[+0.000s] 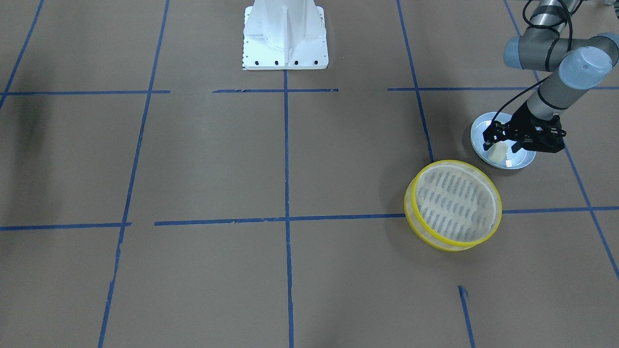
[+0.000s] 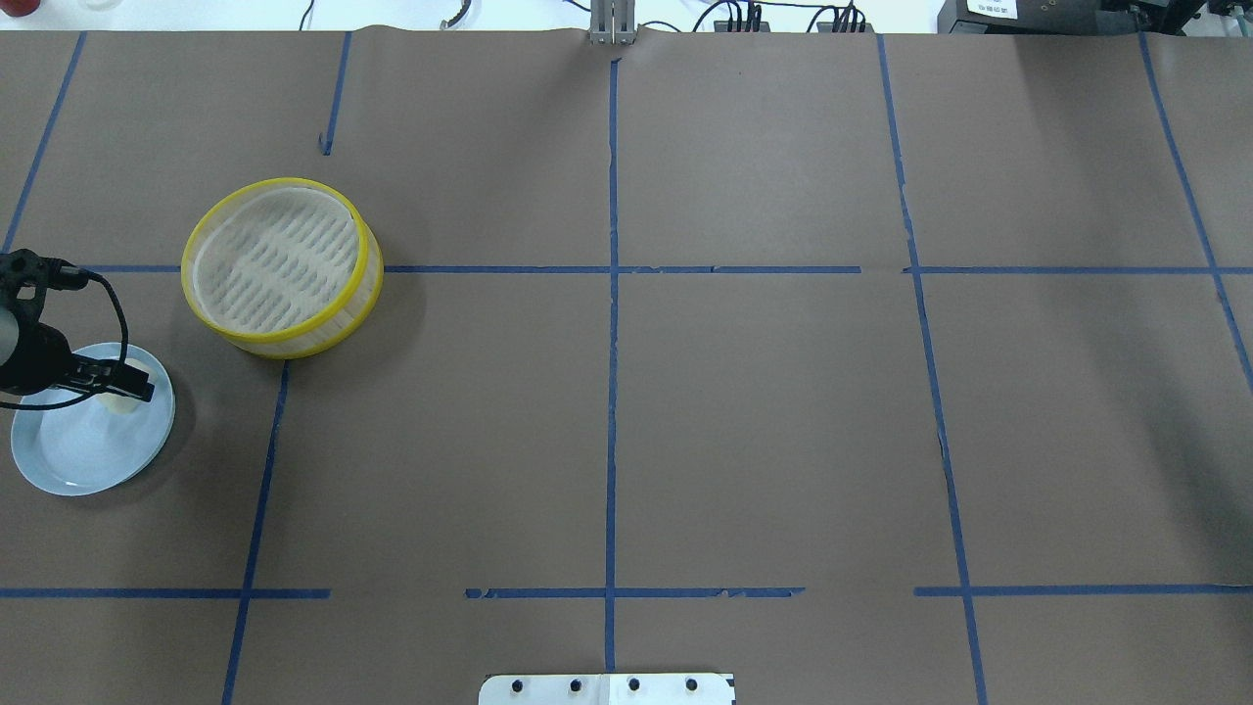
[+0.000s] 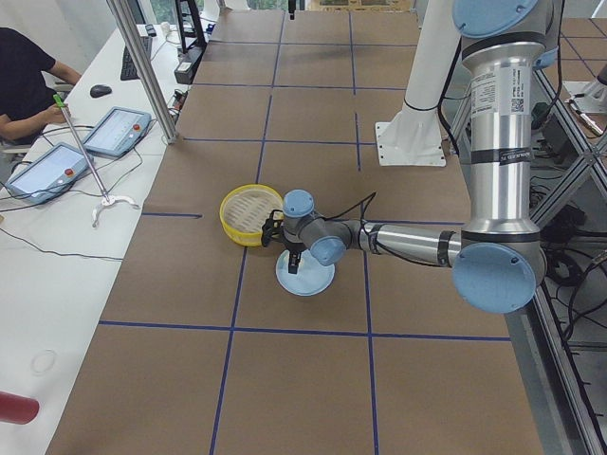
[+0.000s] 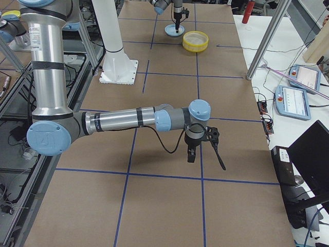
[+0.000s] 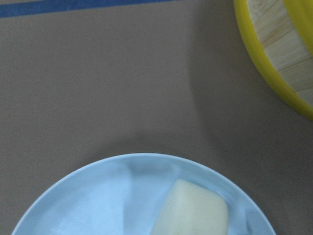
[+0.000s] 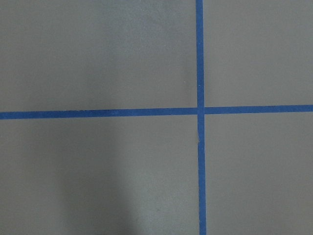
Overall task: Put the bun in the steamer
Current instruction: 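Lower the left gripper and close it on the bun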
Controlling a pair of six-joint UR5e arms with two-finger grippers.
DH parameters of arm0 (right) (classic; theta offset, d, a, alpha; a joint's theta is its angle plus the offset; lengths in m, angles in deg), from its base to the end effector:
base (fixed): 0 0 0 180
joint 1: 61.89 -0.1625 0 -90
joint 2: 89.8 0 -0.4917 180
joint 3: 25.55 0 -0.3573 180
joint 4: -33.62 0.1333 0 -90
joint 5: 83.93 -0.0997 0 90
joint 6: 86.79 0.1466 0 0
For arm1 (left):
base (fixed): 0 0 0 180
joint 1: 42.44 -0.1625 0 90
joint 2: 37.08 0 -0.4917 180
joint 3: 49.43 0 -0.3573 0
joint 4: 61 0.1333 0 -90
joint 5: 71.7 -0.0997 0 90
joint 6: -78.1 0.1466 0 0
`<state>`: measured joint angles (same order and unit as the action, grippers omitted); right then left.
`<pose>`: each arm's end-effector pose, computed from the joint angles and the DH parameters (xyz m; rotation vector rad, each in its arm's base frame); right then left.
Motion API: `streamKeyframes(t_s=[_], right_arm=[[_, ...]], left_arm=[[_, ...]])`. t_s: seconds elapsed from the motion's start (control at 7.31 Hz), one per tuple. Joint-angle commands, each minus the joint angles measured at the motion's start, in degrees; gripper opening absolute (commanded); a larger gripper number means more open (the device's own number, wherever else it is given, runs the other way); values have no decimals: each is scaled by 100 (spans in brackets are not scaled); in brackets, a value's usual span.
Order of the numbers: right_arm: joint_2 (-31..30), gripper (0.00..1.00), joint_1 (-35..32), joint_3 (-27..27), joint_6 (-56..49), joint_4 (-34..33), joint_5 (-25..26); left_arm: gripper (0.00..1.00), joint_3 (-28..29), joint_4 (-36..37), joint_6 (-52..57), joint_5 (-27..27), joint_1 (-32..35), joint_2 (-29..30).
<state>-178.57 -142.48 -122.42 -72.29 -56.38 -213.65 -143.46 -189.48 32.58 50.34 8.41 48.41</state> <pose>-0.0392 -0.4789 0.7013 -0.0106 -0.7051 0.0361 0.2560 -0.4024 0.6922 0.1145 0.8317 0.0808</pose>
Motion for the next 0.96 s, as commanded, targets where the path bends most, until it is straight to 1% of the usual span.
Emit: streamKeyframes(t_s=[0.0,0.14,0.27,0.55,0.68,0.82], right_arm=[[0,100,9,1,0,0,0],[0,100,0,1,0,0,0],[0,100,0,1,0,0,0],[0,100,0,1,0,0,0],[0,100,0,1,0,0,0],[0,100,0,1,0,0,0]], left_arm=[[47,-18,-1,-1,13,3,-14],[35,-18,-10,-1,13,3,-32],[32,-18,-10,8,13,12,-32],[31,-106,-10,8,39,30,-58],[31,-211,8,103,57,56,-76],[31,-438,51,209,75,100,-224]])
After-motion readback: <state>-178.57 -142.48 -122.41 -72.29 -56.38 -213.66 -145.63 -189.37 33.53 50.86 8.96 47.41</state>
